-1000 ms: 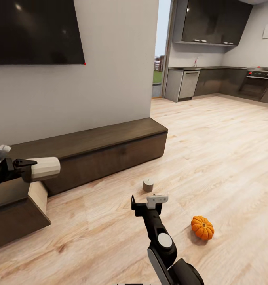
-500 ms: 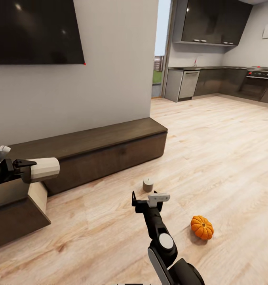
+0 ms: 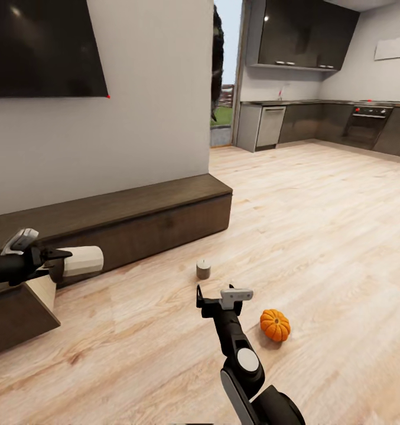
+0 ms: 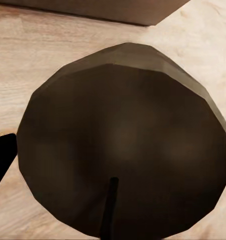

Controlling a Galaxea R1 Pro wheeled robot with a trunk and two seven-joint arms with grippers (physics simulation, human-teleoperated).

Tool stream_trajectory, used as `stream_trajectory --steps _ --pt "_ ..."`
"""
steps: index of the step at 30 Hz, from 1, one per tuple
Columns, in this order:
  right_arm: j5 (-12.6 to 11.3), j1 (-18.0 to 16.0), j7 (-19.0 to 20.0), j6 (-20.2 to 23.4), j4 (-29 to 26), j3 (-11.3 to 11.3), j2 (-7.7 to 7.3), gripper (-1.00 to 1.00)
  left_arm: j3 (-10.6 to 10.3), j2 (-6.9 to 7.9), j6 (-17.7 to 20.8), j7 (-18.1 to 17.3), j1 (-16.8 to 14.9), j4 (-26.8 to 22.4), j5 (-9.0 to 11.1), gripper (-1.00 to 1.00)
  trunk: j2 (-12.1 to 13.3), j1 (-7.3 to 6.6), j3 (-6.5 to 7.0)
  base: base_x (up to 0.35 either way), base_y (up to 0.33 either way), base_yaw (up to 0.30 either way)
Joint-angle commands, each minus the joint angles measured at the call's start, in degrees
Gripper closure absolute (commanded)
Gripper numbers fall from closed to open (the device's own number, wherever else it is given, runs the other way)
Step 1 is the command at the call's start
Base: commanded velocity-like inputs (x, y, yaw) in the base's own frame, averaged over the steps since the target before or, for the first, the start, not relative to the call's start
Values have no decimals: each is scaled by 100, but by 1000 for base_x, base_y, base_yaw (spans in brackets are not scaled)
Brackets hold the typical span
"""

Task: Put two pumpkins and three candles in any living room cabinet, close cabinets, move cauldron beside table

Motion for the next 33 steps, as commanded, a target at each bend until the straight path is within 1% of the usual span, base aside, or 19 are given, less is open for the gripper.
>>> stream_trajectory --steps 1,4,6,8,10,11,12,14,15,17,18,19,21,22,24,25,27,29,33 --pt "-36 -5 -40 23 -8 11 -1 -100 -14 -55 -2 58 -12 -2 33 100 -3 -2 -5 -20 -57 -1" --pt "-36 -5 -39 23 -7 11 1 -100 -28 -147 0 57 -12 1 -23 100 -3 -2 -5 -11 -31 -1" --pt "-36 -5 -41 23 -7 11 3 -100 -103 -184 -2 61 -12 2 -132 100 -3 -2 -5 -3 -8 0" --pt "-36 -5 -46 23 -10 11 4 -100 -211 -222 -8 70 -12 3 -279 100 -3 -2 -5 -1 -4 0" --pt "-32 -5 -49 23 -13 11 4 -100 -295 -302 -20 77 -12 3 -518 100 -3 -2 -5 -1 -2 0" --pt "-30 -5 -51 23 -16 13 4 -100 -328 -393 -27 93 -12 3 -738 100 -3 -2 -5 0 -1 0" --pt "-33 -5 -53 23 -20 17 6 -100 -357 -601 -34 152 -12 3 -1160 100 -3 -2 -5 0 0 0" --pt "-42 -5 -62 27 -70 19 16 -100 -364 -968 -39 260 -12 3 -1835 100 -3 -2 -5 0 0 0" --pt "-45 -5 -64 28 -96 19 19 -100 -363 -1058 -40 282 -12 5 -2009 100 -3 -2 -5 0 0 0" --pt "-55 -5 -69 34 -216 20 24 -100 -361 -1376 -42 346 -12 11 -2647 100 -3 -2 -5 0 0 0" --pt "-57 -5 -70 35 -238 20 24 -100 -359 -1447 -42 356 -12 14 -2786 100 -3 -2 -5 0 0 0" --pt "-60 -5 -69 35 -288 17 20 -100 -354 -1697 -68 386 -12 25 -3257 100 -3 -2 -5 0 0 0" --pt "-62 -5 -63 31 -309 26 18 -100 -352 -1913 -130 438 -12 34 -3636 100 -3 -2 -5 0 0 0" --pt "-62 -5 -63 29 -312 29 18 -100 -352 -1960 -146 469 -12 35 -3718 100 -3 -2 -5 0 0 0" --pt "-62 -5 -59 27 -322 42 12 -100 -352 -2139 -202 708 -12 44 -3962 100 -3 -2 -5 0 0 0" --pt "-62 -5 -56 27 -321 45 6 -100 -351 -2429 -344 1266 -12 121 -4092 100 -3 -2 -5 0 0 0" --pt "-62 -5 -56 30 -316 46 2 -100 -351 -2647 -488 1565 -12 181 -4137 100 -3 -2 -5 0 0 0" --pt "-62 -5 -56 27 -311 46 -1 -100 -355 -2764 -583 1704 -10 202 -4149 100 -3 -2 -5 0 0 0" --pt "-64 -5 -49 30 -290 47 2 -100 -379 -2881 -755 1792 -5 221 -4146 100 -3 -2 -5 0 0 0"
